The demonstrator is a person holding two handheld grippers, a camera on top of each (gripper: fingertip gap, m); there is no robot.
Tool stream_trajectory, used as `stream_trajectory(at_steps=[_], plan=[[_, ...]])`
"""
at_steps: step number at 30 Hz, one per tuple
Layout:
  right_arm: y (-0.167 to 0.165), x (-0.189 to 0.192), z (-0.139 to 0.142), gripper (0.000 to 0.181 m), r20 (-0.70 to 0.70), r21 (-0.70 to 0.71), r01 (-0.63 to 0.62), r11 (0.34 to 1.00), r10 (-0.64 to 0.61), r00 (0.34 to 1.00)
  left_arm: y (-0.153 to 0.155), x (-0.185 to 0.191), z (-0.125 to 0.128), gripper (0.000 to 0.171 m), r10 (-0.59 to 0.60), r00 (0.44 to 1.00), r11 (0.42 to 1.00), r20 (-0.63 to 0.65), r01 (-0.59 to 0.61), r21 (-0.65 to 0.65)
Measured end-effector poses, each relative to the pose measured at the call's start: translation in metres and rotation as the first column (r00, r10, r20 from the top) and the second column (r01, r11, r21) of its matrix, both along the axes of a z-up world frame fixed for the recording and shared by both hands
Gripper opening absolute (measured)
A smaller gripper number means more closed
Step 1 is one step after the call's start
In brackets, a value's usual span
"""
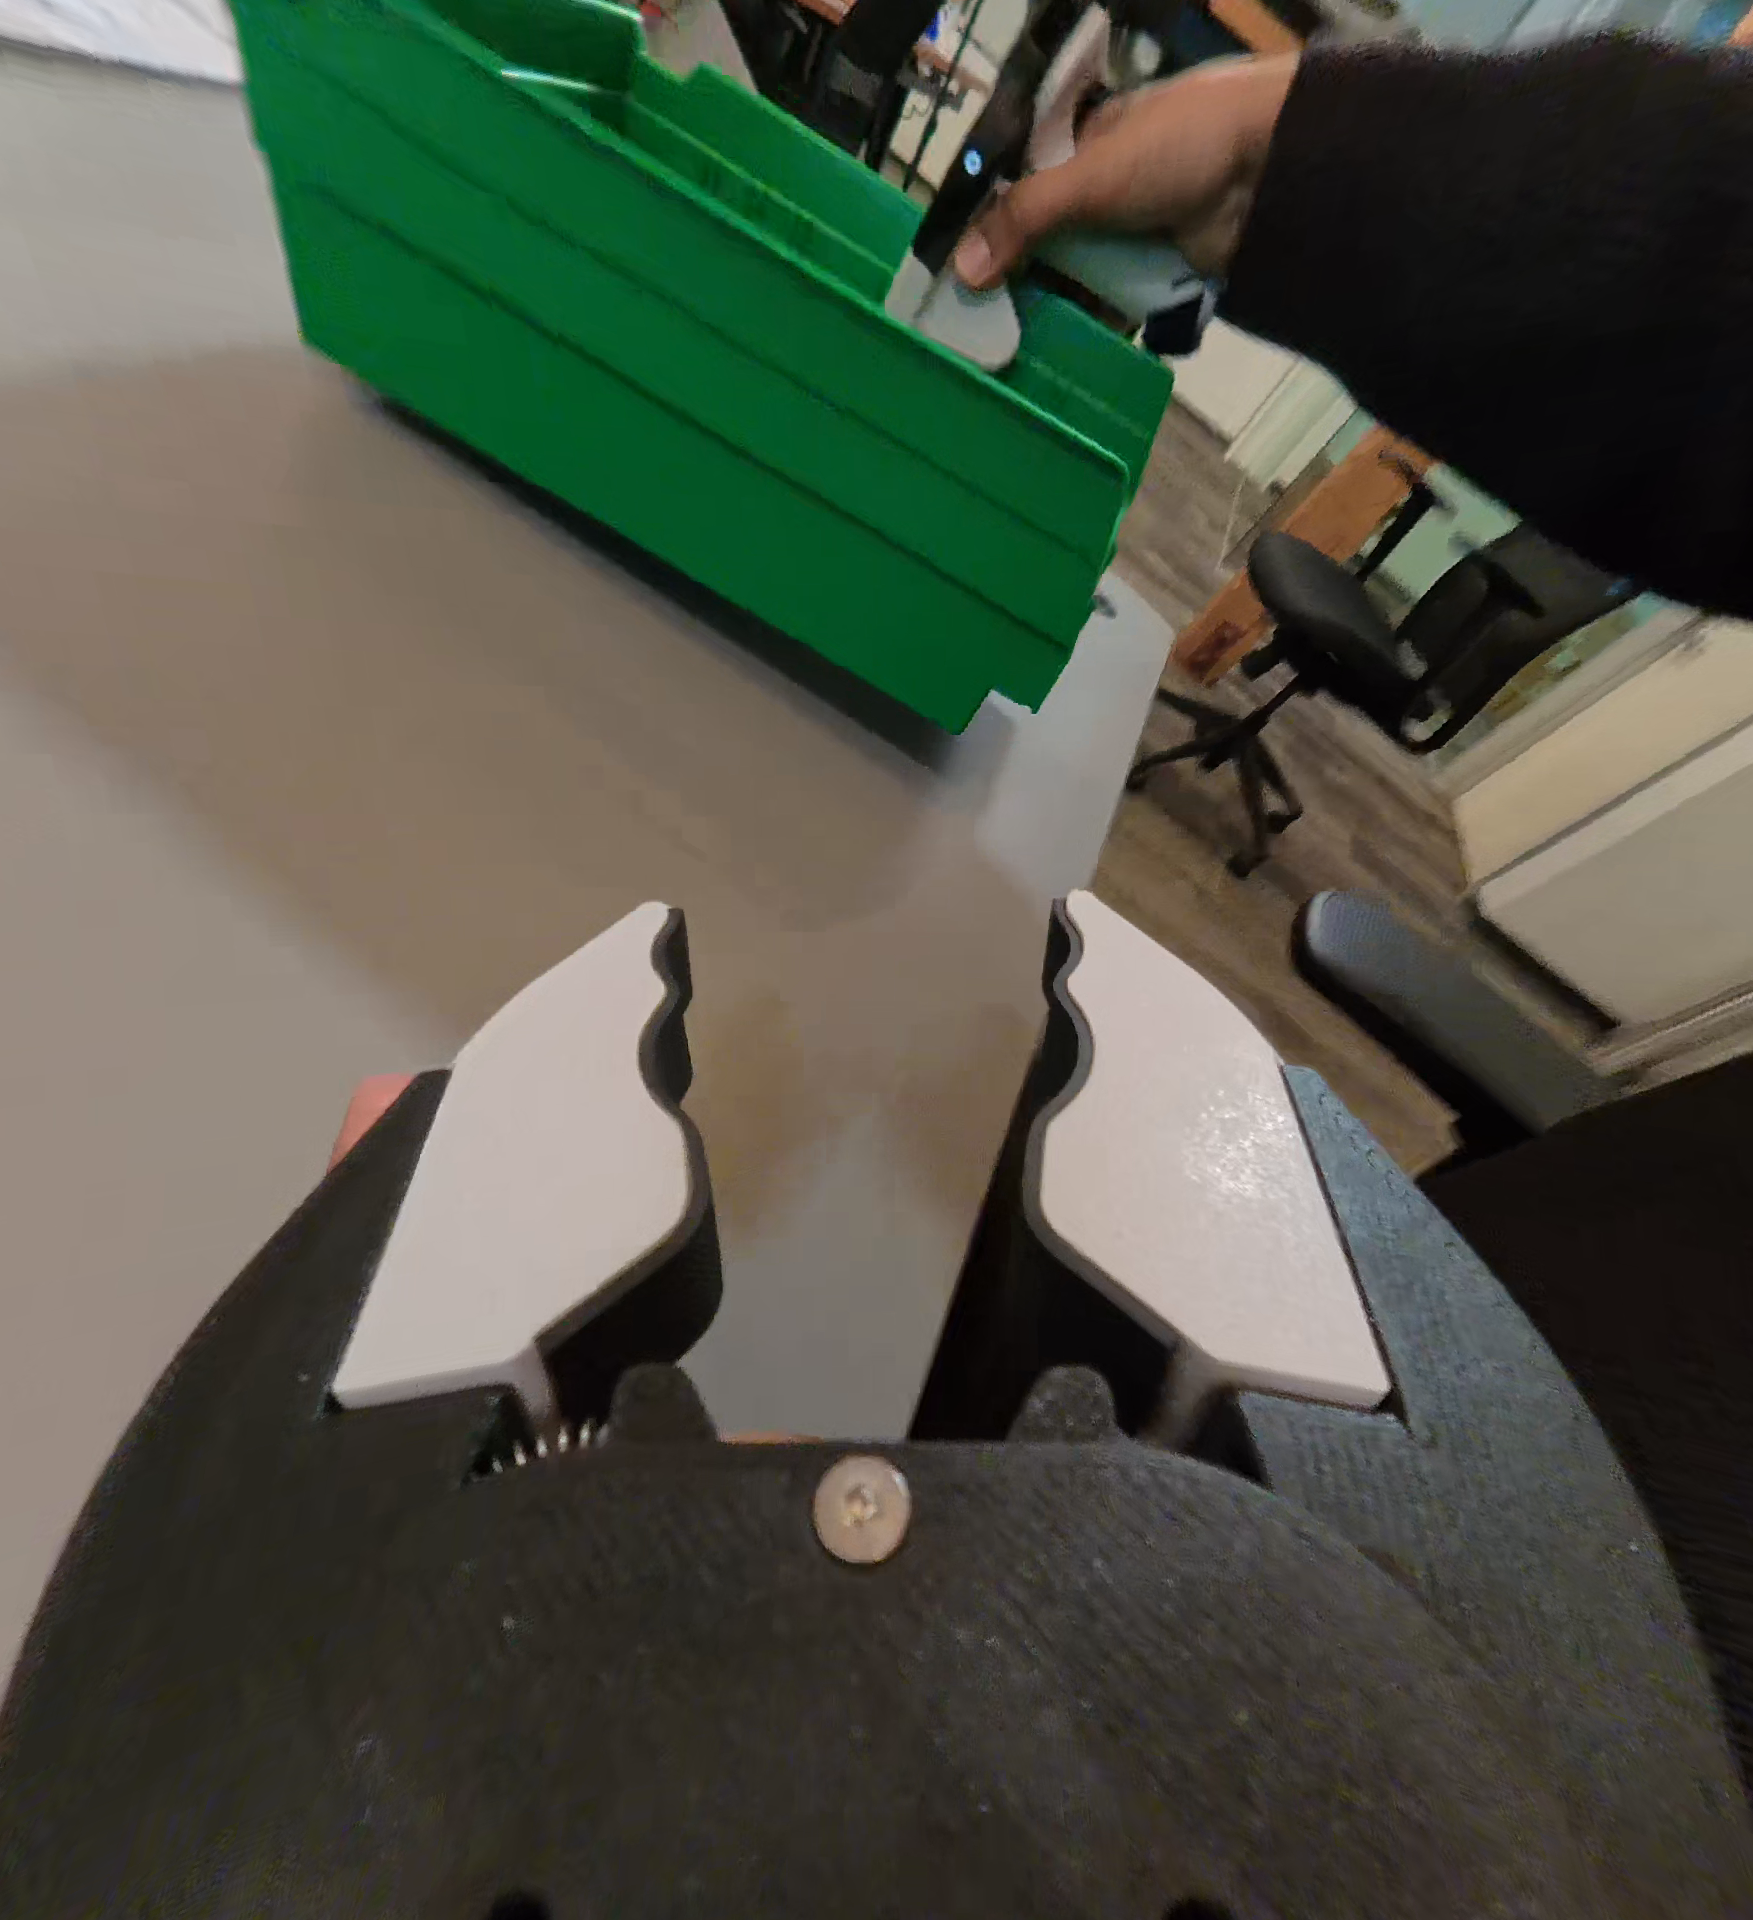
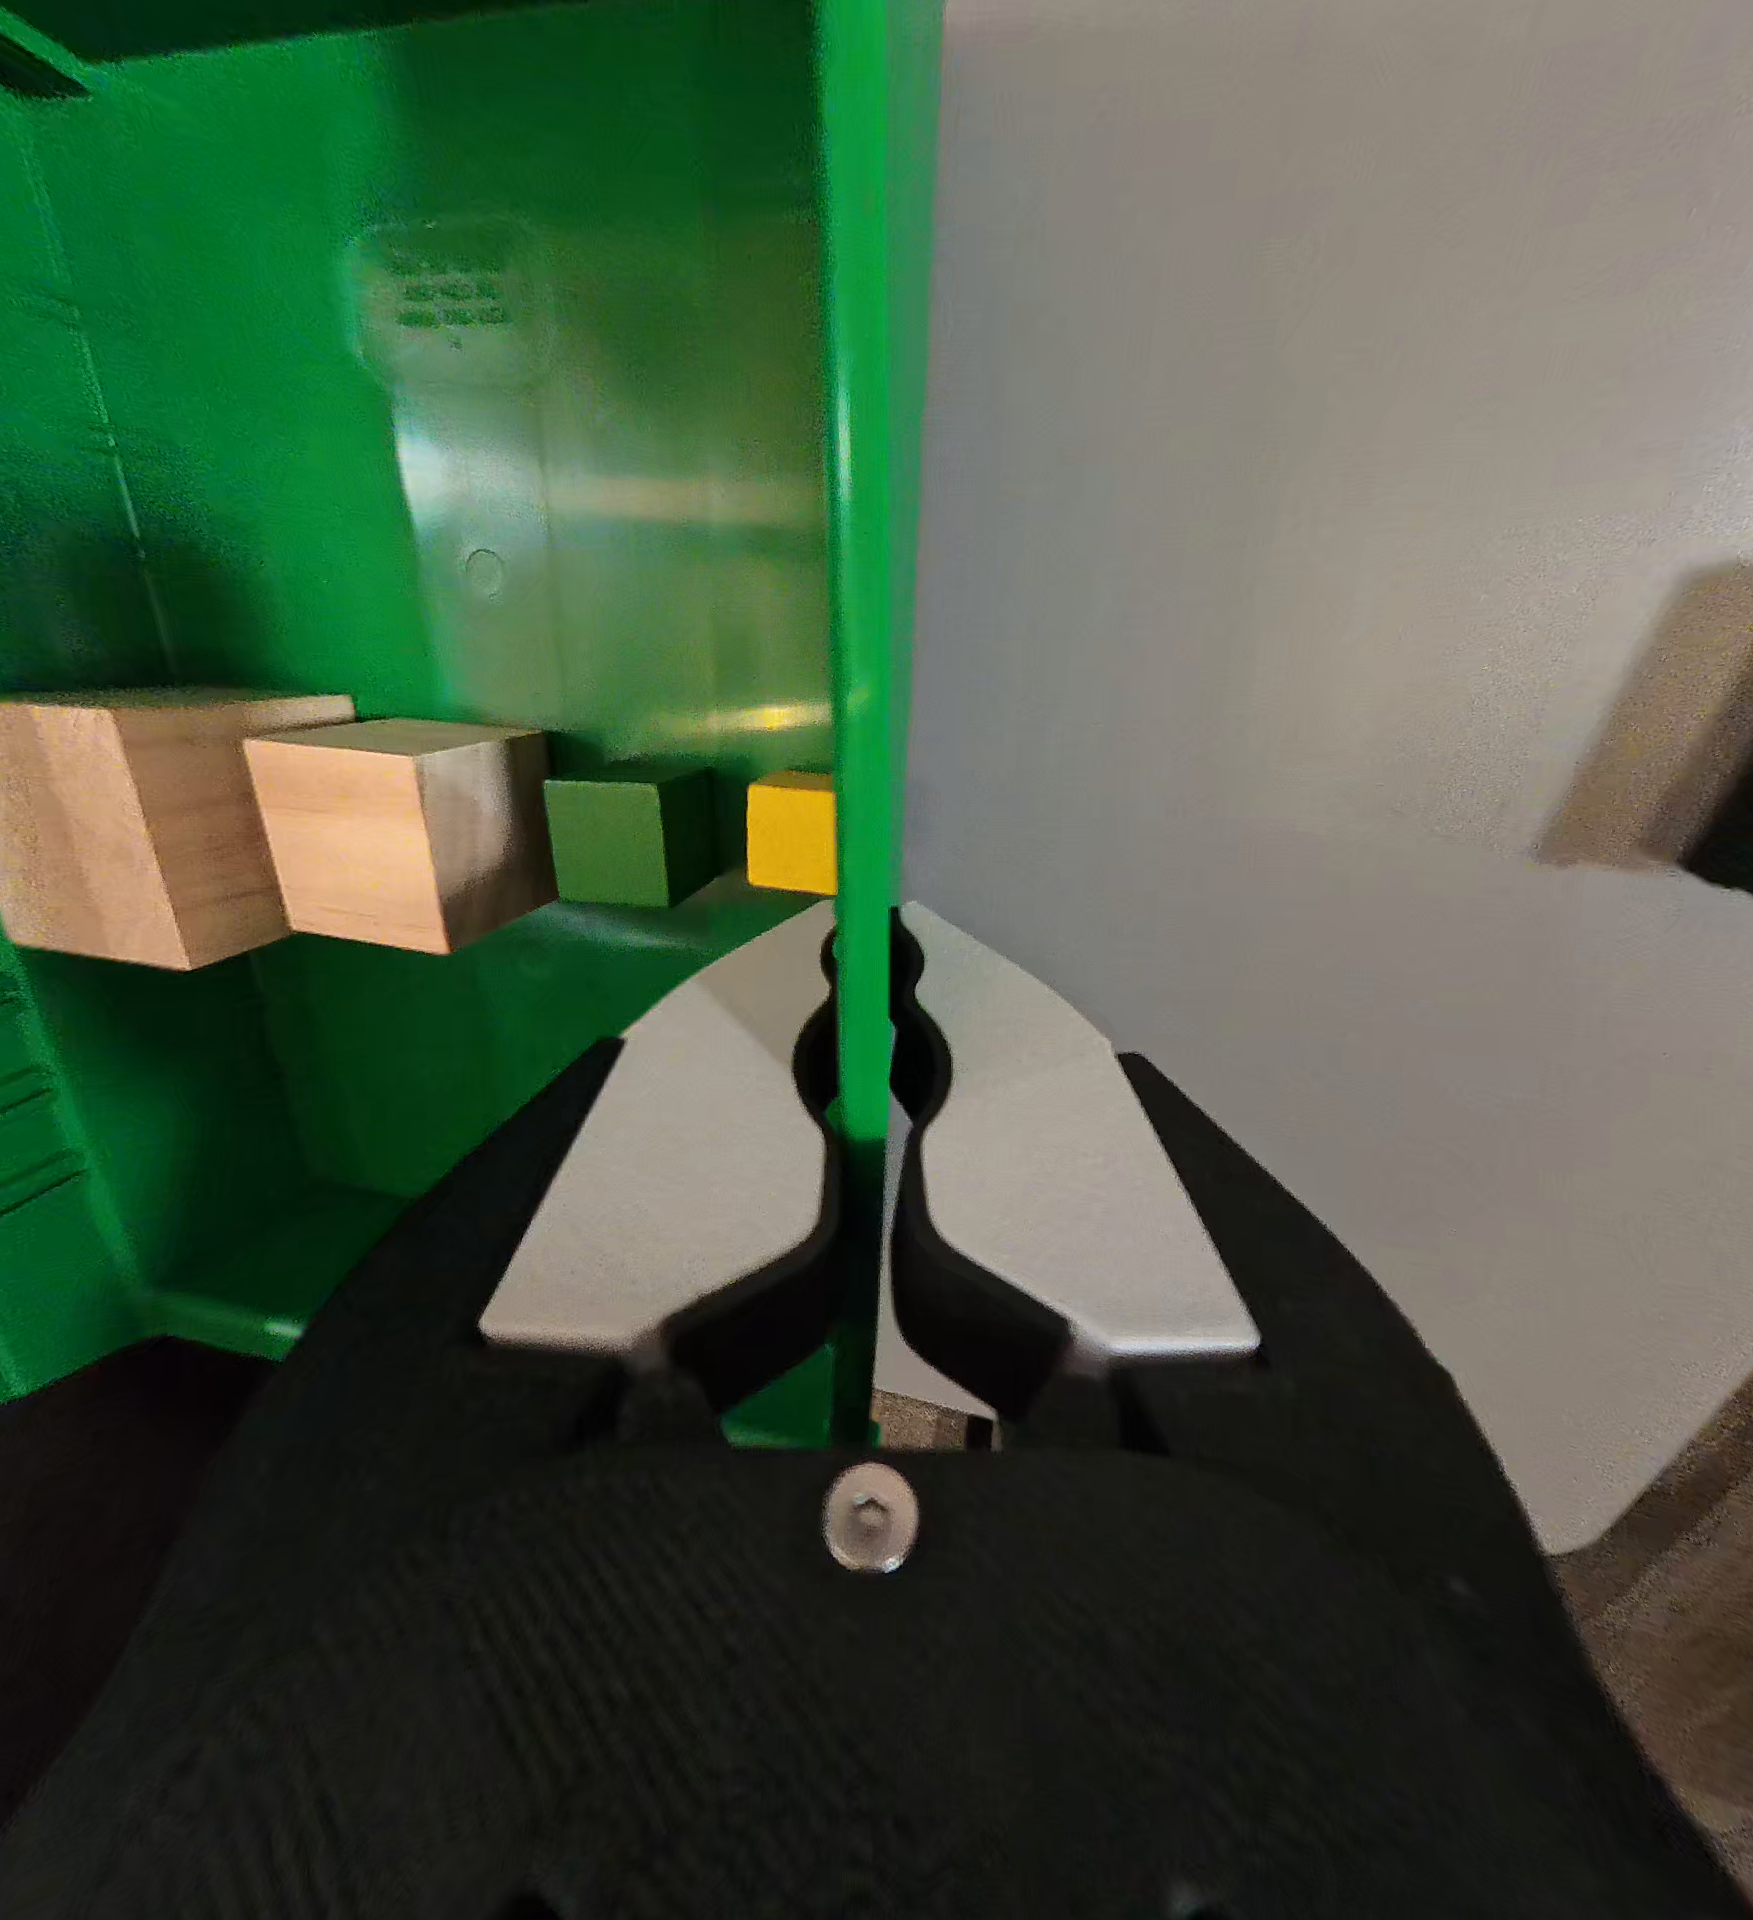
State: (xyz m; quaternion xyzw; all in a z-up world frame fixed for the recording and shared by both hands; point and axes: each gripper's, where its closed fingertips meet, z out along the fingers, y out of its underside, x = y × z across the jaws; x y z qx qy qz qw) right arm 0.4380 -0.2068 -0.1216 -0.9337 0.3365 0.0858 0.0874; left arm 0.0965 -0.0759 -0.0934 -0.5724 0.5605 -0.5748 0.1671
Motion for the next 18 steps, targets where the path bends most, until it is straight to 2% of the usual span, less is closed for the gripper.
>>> stream_trajectory(at_steps=[2, 5, 7, 9, 14, 16, 18], plan=[[0.020, -0.015, -0.001, 0.005, 0.024, -0.018, -0.044, 0.999, 0.045, 0.999, 0.011, 0.000, -0.004, 0.069, 0.018, 1.000, 0.994, 0.005, -0.018, 0.107], [0.055, -0.040, -0.003, 0.005, 0.006, -0.002, -0.089, 0.996, 0.089, 0.996, 0.032, 0.000, -0.002, 0.073, 0.079, 0.997, 0.986, -0.008, -0.077, 0.148], [0.079, -0.060, -0.004, 0.005, -0.016, 0.025, -0.110, 0.994, 0.111, 0.994, 0.061, -0.003, 0.006, 0.070, 0.187, 0.982, 0.966, -0.031, -0.178, 0.188], [0.102, -0.080, -0.007, 0.005, -0.026, 0.038, -0.132, 0.990, 0.133, 0.991, 0.102, -0.014, 0.015, 0.070, 0.310, 0.948, 0.925, -0.079, -0.281, 0.256], [0.148, -0.125, -0.015, 0.005, -0.009, 0.041, -0.183, 0.982, 0.184, 0.983, 0.197, -0.067, 0.052, 0.066, 0.490, 0.855, 0.839, -0.172, -0.408, 0.360], [0.161, -0.140, -0.015, 0.005, 0.001, 0.038, -0.197, 0.980, 0.197, 0.980, 0.236, -0.094, 0.057, 0.062, 0.583, 0.791, 0.775, -0.184, -0.475, 0.416], [0.173, -0.156, -0.016, 0.005, -0.006, 0.041, -0.204, 0.978, 0.204, 0.979, 0.264, -0.122, 0.053, 0.063, 0.637, 0.736, 0.734, -0.227, -0.490, 0.470]])
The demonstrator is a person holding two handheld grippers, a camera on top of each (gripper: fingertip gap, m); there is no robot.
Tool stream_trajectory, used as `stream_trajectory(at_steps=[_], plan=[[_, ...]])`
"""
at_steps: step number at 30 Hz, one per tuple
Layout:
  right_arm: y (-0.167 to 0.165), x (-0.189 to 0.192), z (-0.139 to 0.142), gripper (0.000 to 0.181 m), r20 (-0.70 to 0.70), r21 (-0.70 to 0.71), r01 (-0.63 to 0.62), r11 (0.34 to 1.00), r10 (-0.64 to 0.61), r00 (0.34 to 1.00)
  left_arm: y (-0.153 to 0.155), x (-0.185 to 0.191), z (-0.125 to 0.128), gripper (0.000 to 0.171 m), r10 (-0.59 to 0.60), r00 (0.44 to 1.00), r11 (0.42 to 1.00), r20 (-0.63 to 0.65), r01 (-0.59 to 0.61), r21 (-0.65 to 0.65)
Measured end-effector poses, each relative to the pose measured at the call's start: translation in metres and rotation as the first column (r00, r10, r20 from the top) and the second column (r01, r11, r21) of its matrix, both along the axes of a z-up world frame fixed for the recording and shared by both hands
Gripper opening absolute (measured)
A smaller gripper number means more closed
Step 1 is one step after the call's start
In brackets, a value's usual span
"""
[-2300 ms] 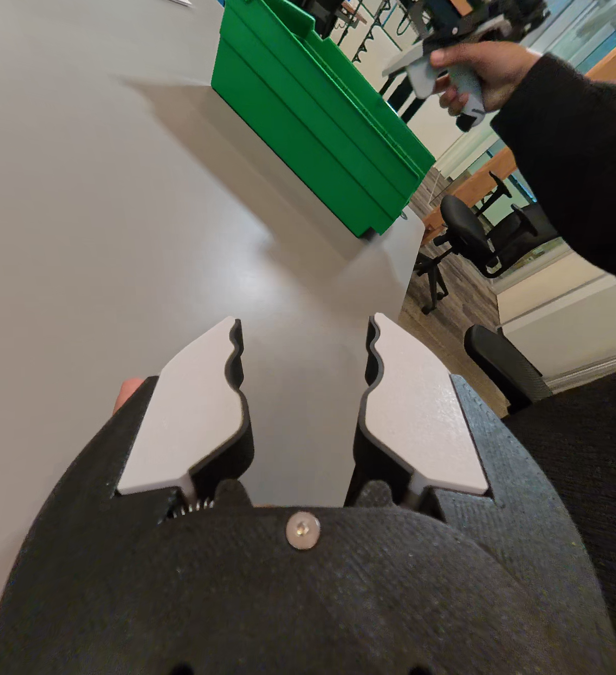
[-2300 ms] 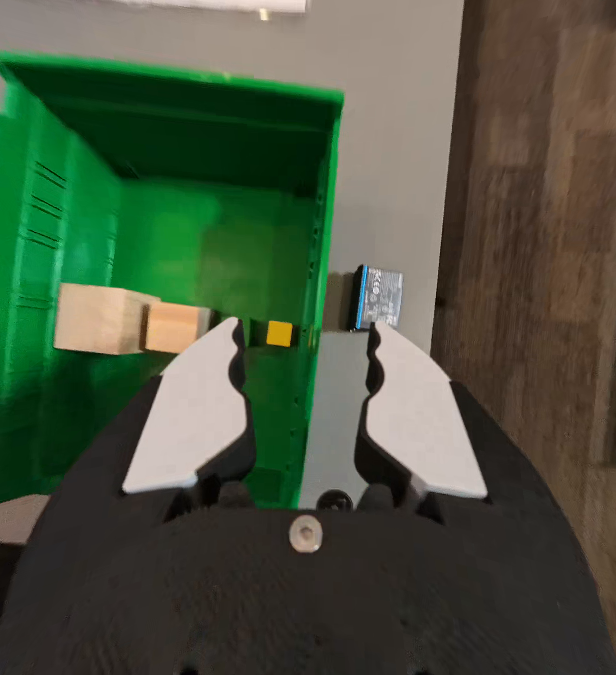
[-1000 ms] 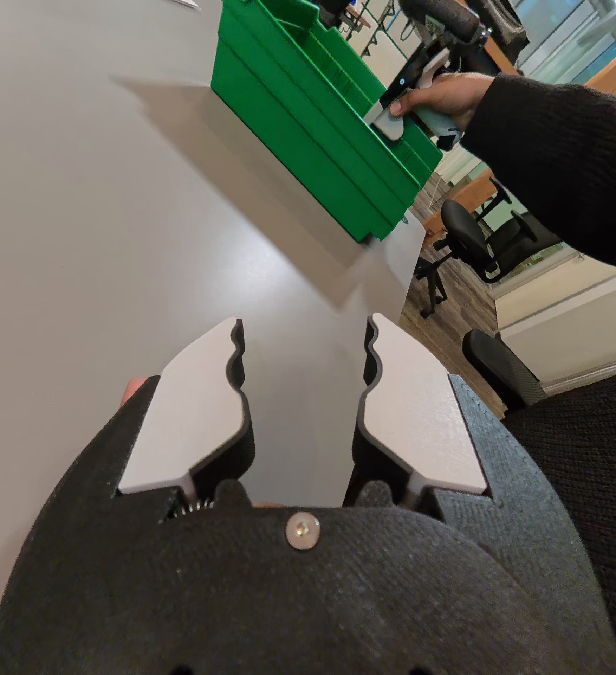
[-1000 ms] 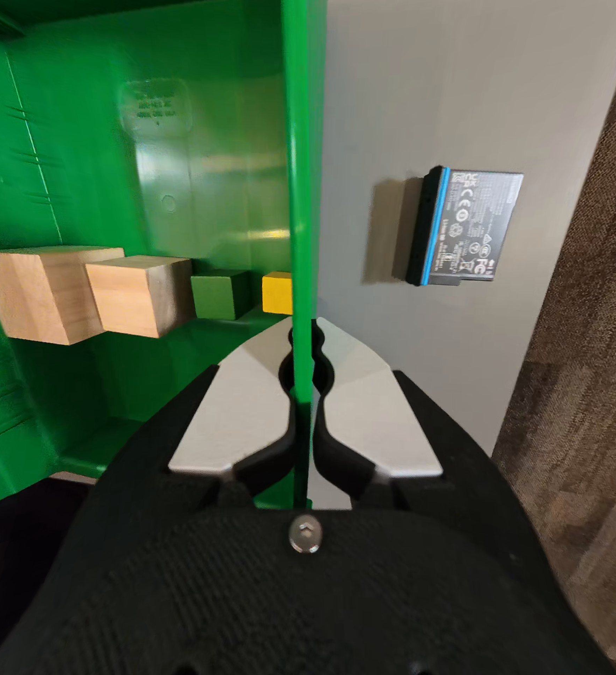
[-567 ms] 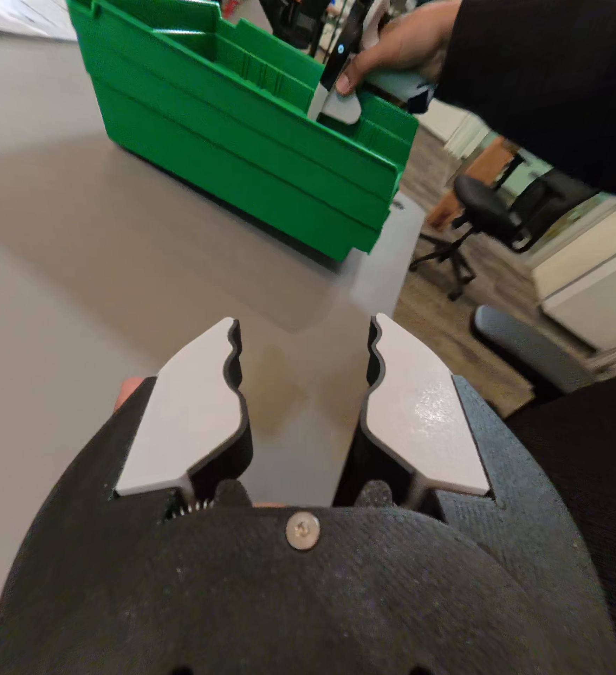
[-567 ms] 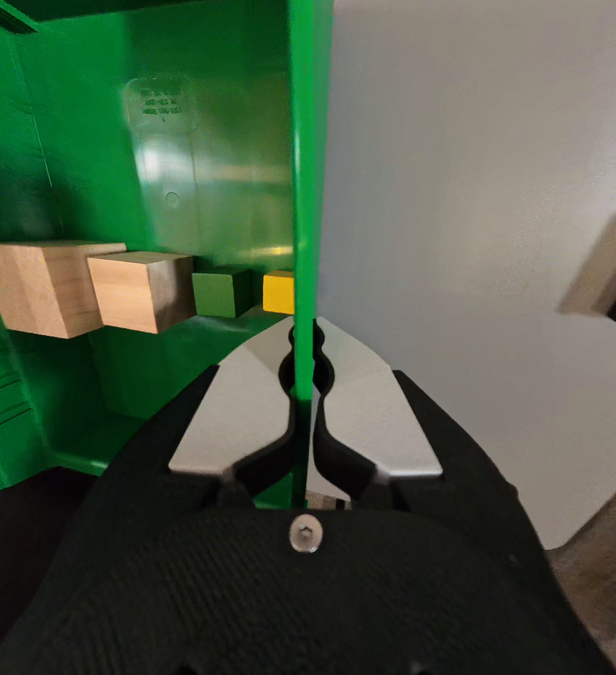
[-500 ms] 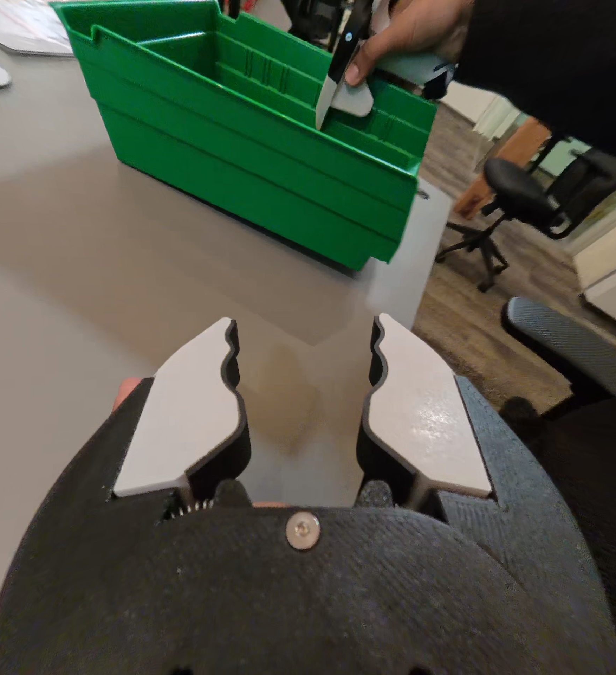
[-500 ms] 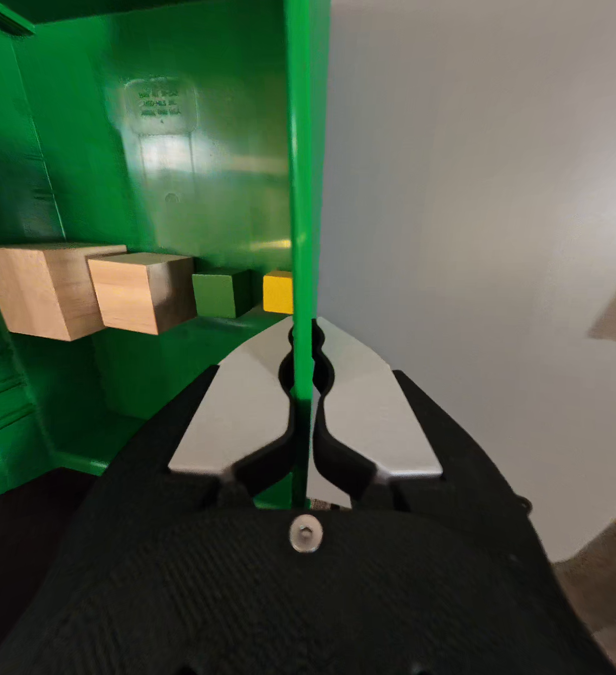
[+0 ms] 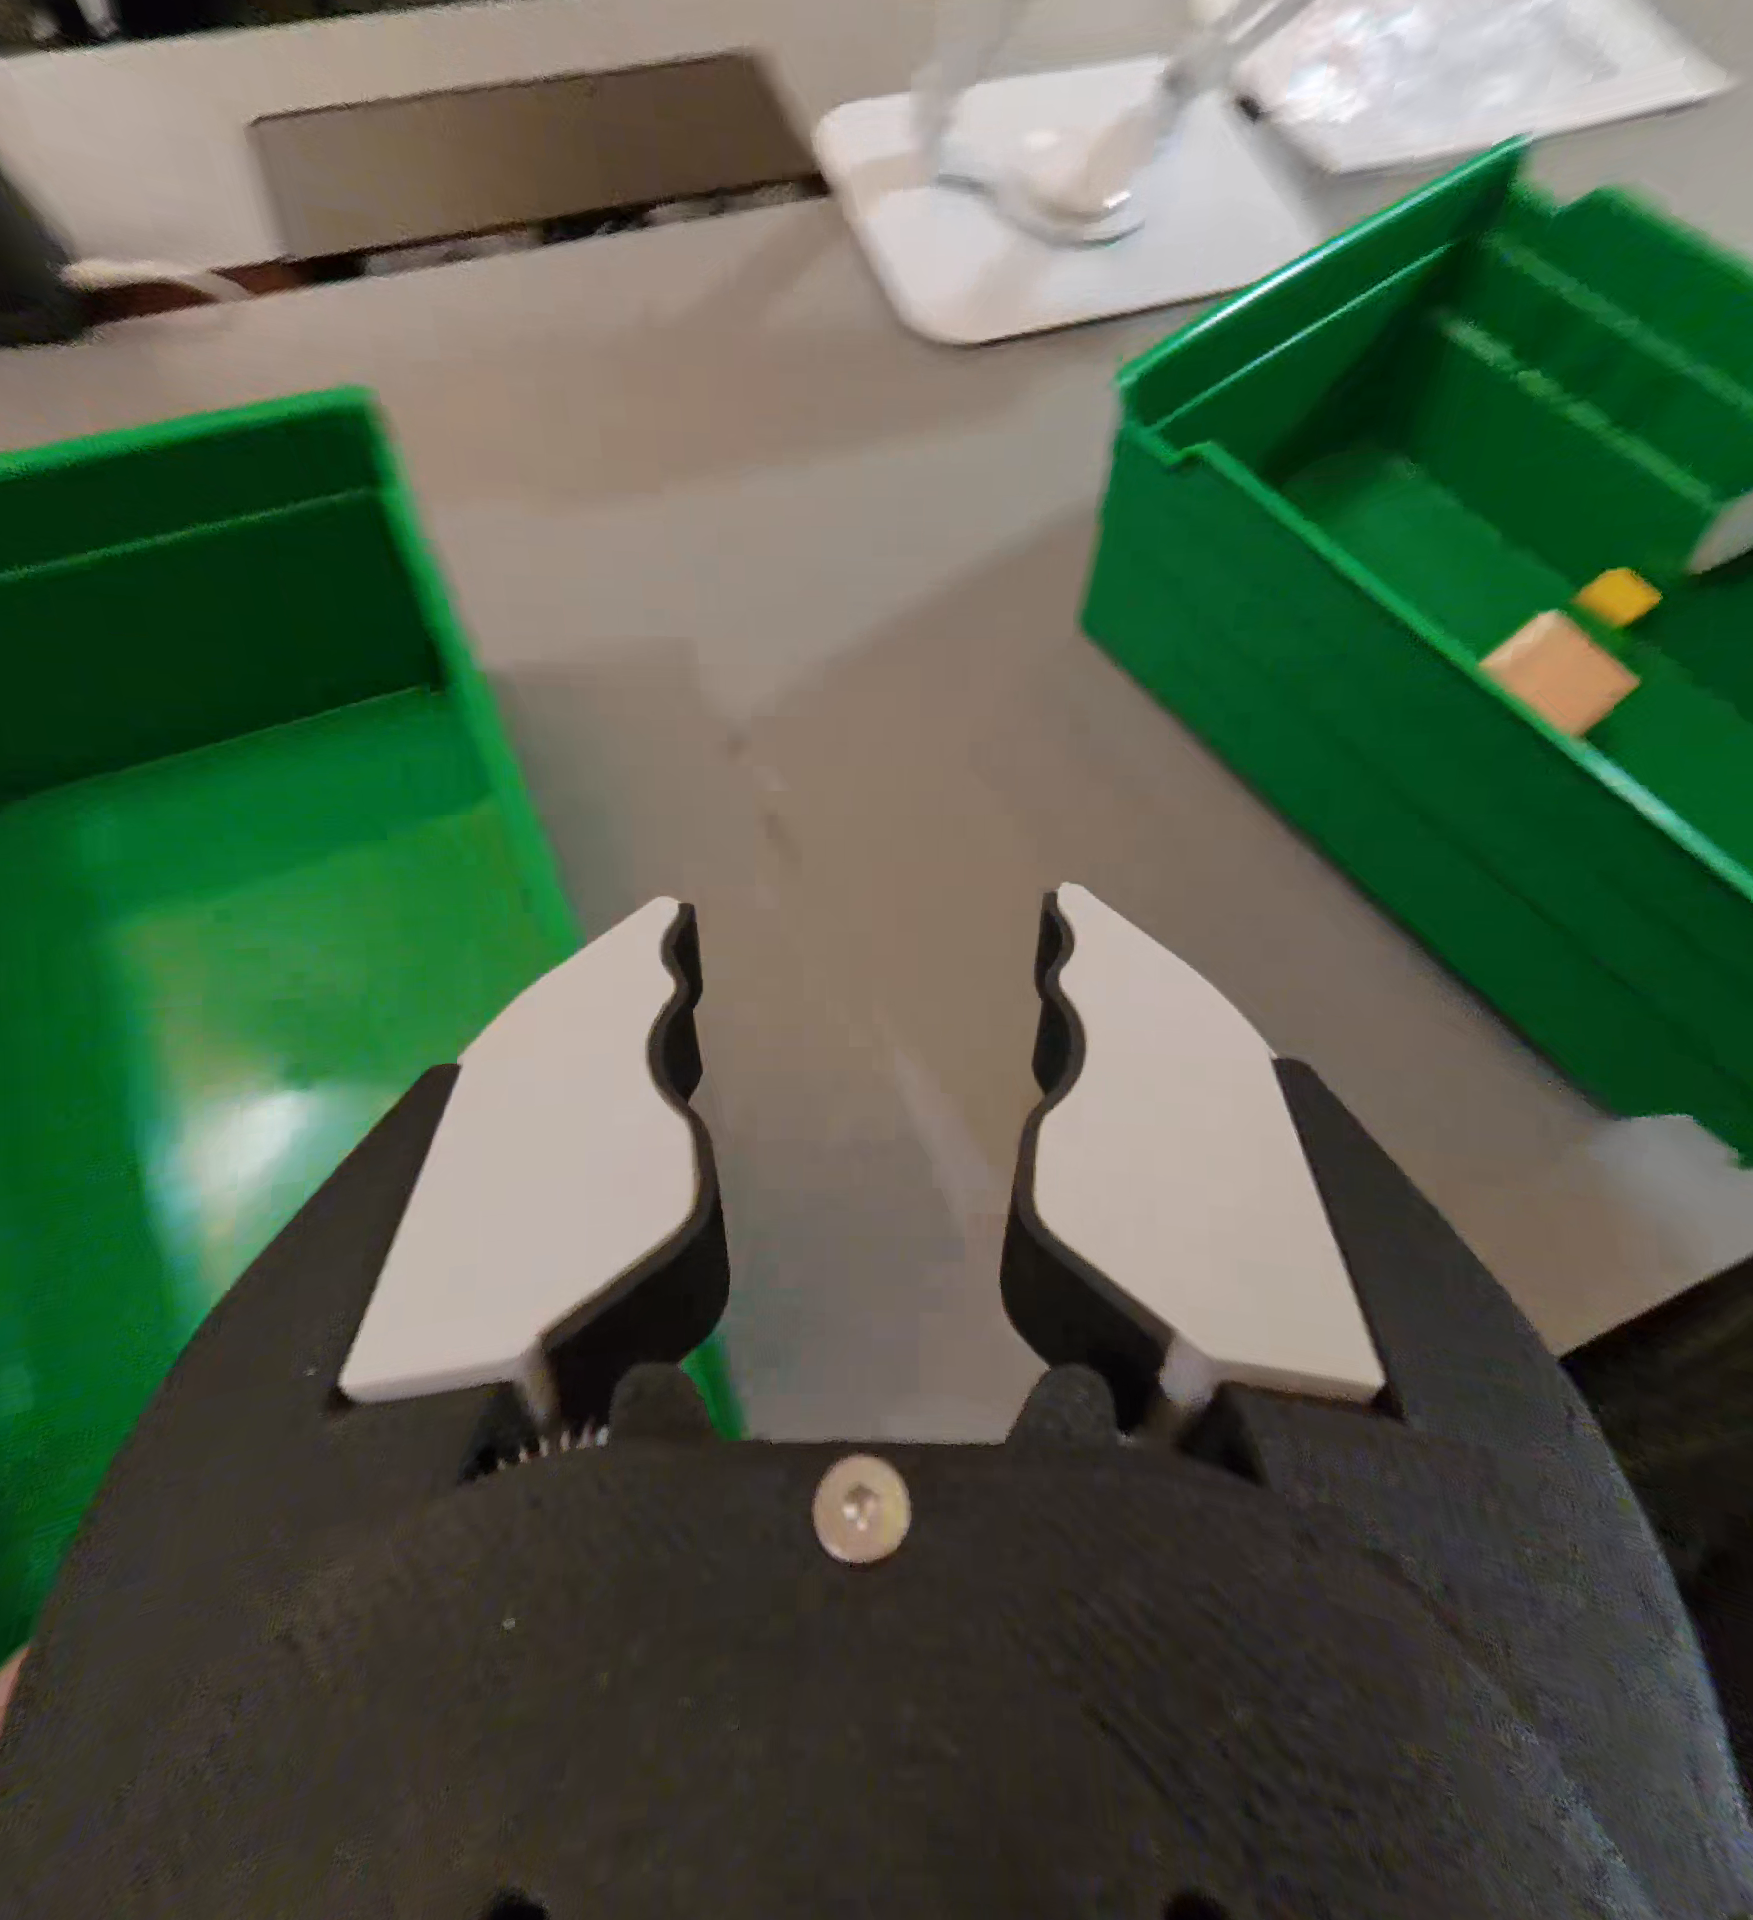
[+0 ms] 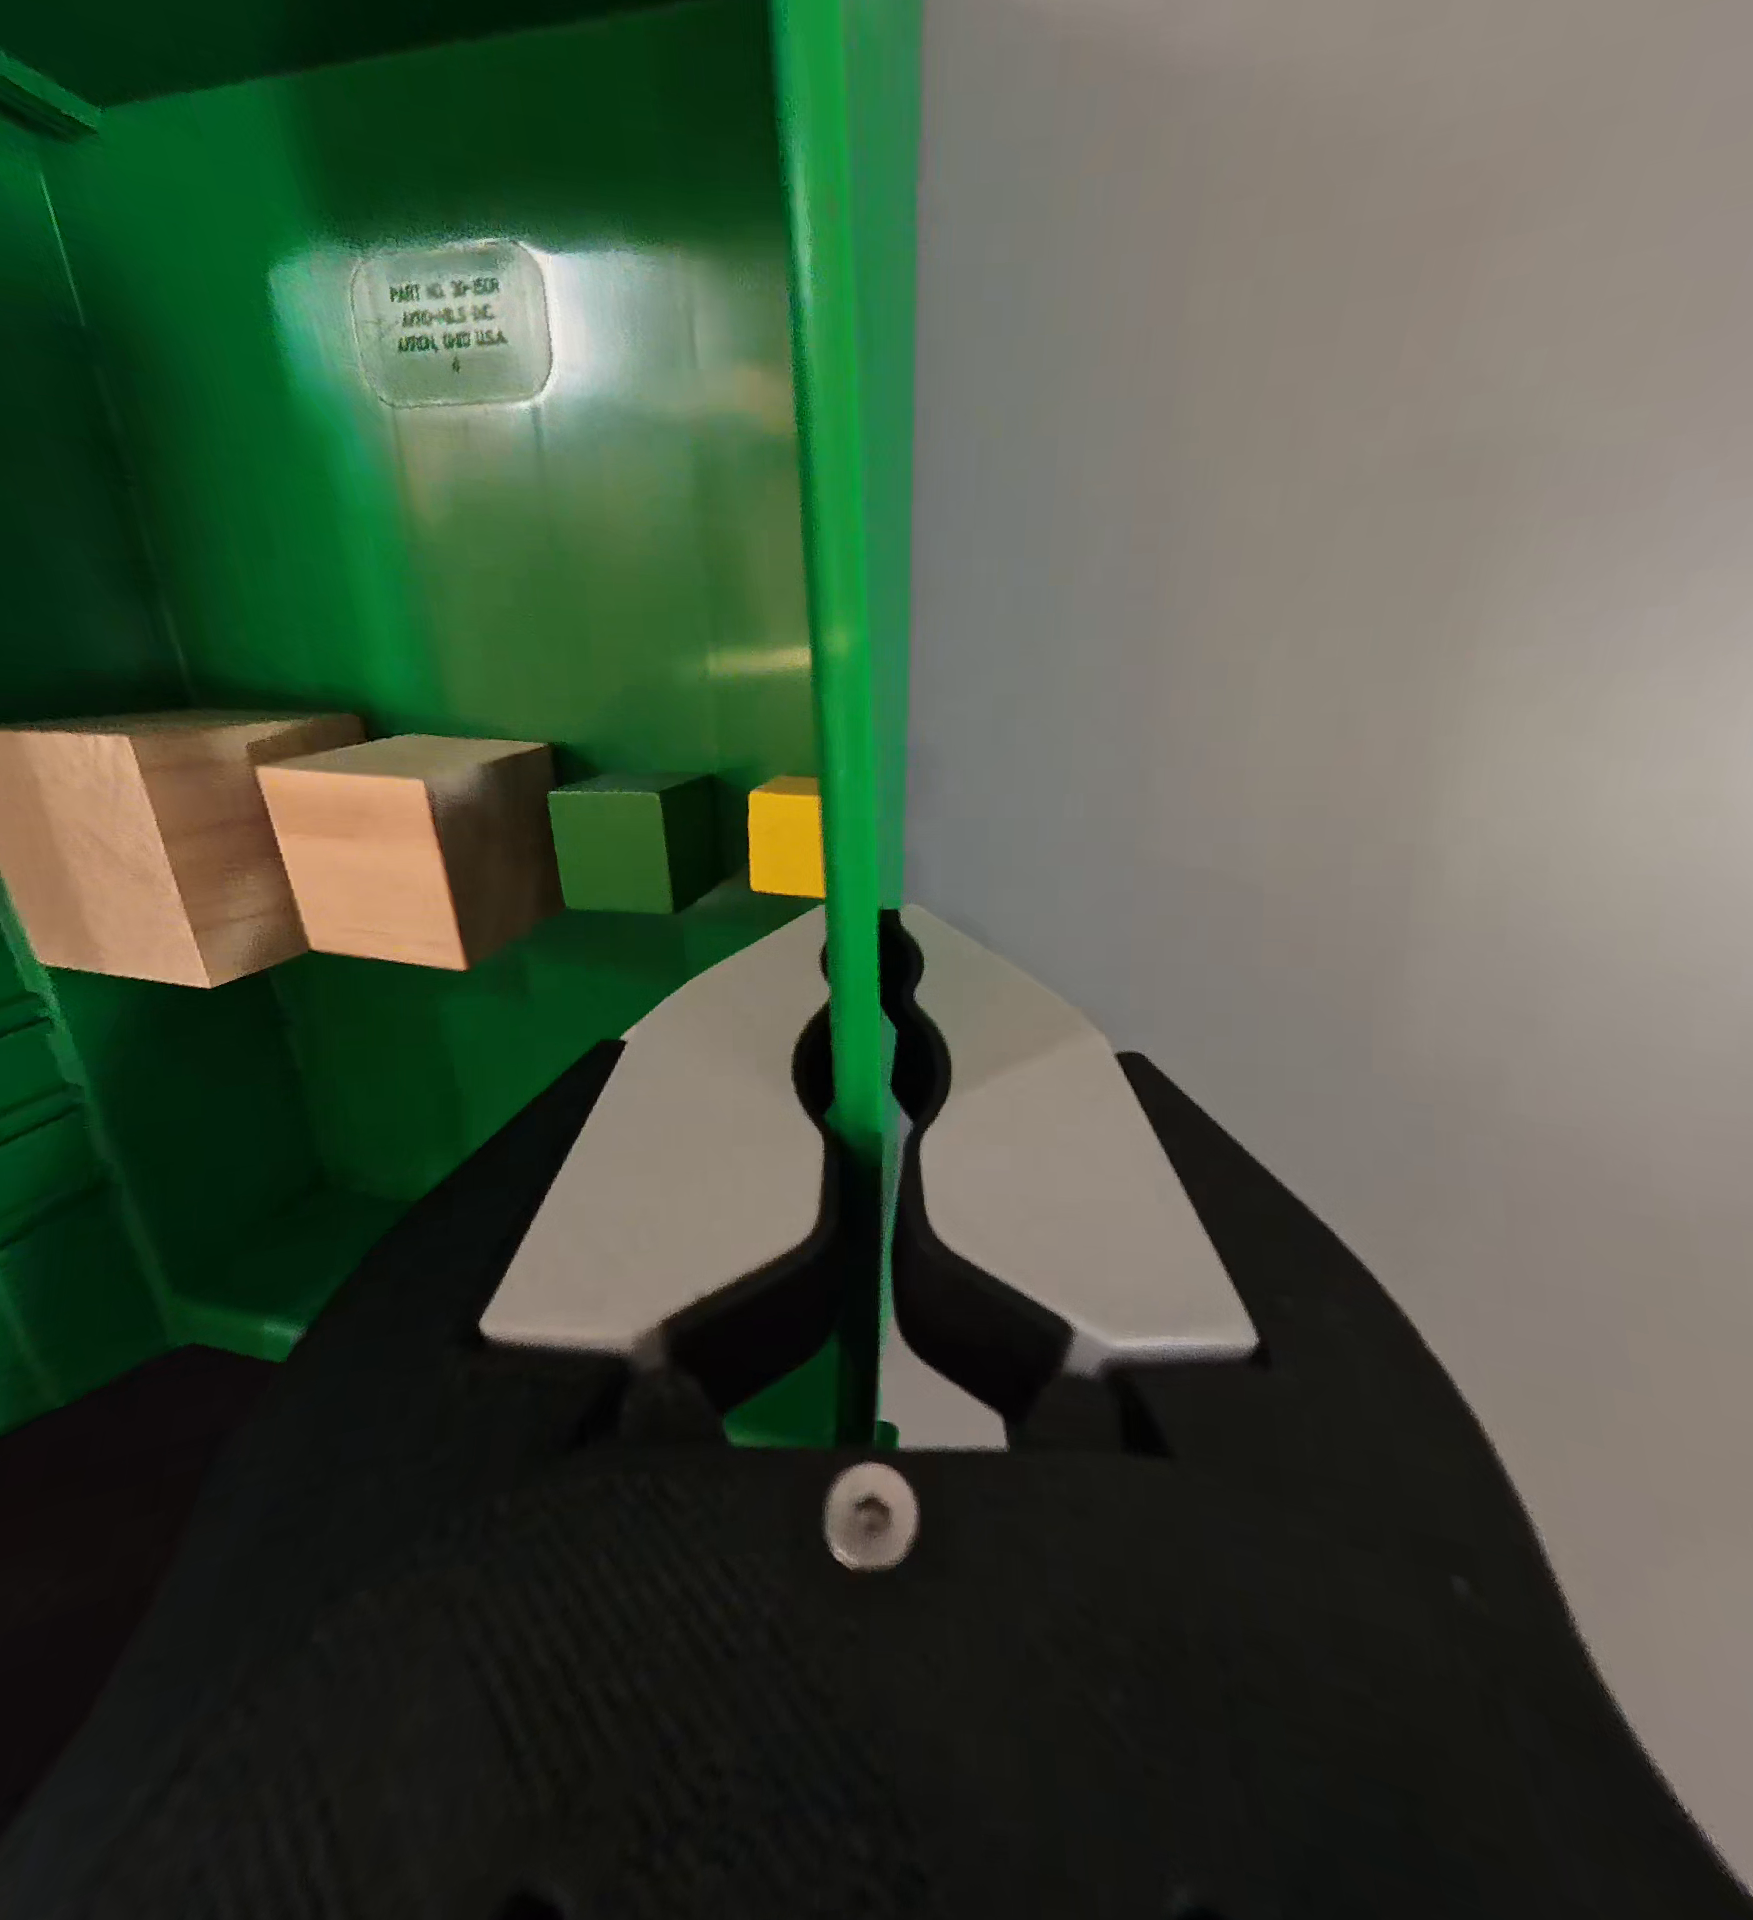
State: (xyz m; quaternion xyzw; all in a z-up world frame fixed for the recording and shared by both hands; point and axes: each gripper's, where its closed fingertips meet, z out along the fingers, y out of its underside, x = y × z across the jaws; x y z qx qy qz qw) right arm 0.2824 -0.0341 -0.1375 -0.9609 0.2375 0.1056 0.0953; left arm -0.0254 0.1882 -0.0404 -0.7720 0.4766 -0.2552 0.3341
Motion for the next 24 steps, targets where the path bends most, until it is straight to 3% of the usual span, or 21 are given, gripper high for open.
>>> stream_trajectory(at_steps=[2, 8, 11, 16, 21, 24], plan=[[0.010, -0.014, -0.001, 0.005, -0.001, 0.004, -0.003, 1.000, 0.003, 1.000, 0.022, -0.023, 0.001, 0.064, 0.053, 0.998, 0.998, -0.026, -0.053, 0.018], [0.039, -0.053, -0.008, 0.006, 0.011, 0.043, 0.050, 0.998, -0.050, 0.999, 0.061, -0.066, 0.034, 0.057, 0.158, 0.979, 0.987, 0.126, -0.157, -0.010], [0.050, -0.071, -0.007, 0.010, -0.016, 0.064, 0.109, 0.992, -0.108, 0.994, 0.070, -0.079, 0.037, 0.056, 0.178, 0.973, 0.984, 0.150, -0.174, -0.036], [0.069, -0.106, -0.002, 0.025, -0.088, 0.127, 0.183, 0.975, -0.173, 0.981, 0.070, -0.075, 0.021, 0.057, 0.152, 0.982, 0.987, 0.113, -0.144, -0.078], [0.087, -0.137, 0.004, 0.060, -0.065, 0.210, 0.134, 0.968, -0.123, 0.990, 0.040, -0.046, -0.004, 0.059, 0.033, 0.998, 0.985, 0.060, -0.022, -0.171], [0.093, -0.154, 0.007, 0.072, -0.094, 0.230, 0.113, 0.967, -0.093, 0.991, 0.037, -0.036, -0.030, 0.058, 0.028, 0.998, 0.991, -0.056, -0.035, -0.126]])
